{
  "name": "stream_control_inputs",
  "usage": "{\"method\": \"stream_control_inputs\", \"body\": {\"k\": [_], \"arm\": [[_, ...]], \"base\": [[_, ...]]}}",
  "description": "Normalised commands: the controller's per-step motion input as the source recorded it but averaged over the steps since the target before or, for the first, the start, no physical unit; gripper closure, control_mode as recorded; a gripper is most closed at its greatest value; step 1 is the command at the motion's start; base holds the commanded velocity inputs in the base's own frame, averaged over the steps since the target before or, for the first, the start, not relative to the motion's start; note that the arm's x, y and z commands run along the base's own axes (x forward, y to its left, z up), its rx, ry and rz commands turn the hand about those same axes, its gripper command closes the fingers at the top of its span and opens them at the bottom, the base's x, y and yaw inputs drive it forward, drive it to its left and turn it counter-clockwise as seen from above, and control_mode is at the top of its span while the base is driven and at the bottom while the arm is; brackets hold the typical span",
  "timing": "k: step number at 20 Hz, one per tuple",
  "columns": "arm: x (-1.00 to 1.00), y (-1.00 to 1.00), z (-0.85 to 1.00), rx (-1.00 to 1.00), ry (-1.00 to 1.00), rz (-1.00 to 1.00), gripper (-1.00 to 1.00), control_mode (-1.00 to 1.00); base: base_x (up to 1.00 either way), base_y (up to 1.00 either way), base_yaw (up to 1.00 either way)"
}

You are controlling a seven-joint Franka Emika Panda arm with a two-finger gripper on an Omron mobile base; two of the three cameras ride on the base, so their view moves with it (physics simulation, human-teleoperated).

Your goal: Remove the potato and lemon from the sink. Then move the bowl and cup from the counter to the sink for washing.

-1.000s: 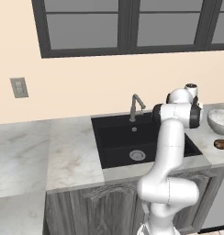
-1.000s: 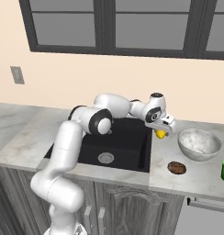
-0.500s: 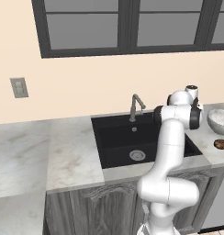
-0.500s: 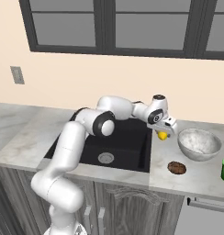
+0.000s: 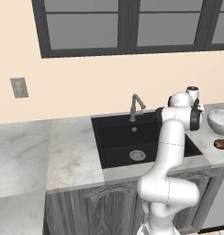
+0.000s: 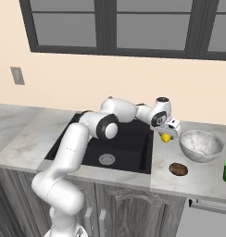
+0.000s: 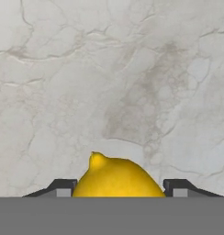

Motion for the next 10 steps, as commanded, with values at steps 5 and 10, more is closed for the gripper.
{"method": "stream_control_inputs", "body": {"k": [5,10], "arm": [[0.06,-0.1,-0.12,0.0,0.0,0.0,1.0,-1.0],[0.05,-0.09,-0.12,0.0,0.0,0.0,1.0,-1.0]], "base": [[0.0,0.0,0.0],[0.0,0.0,0.0]]}}
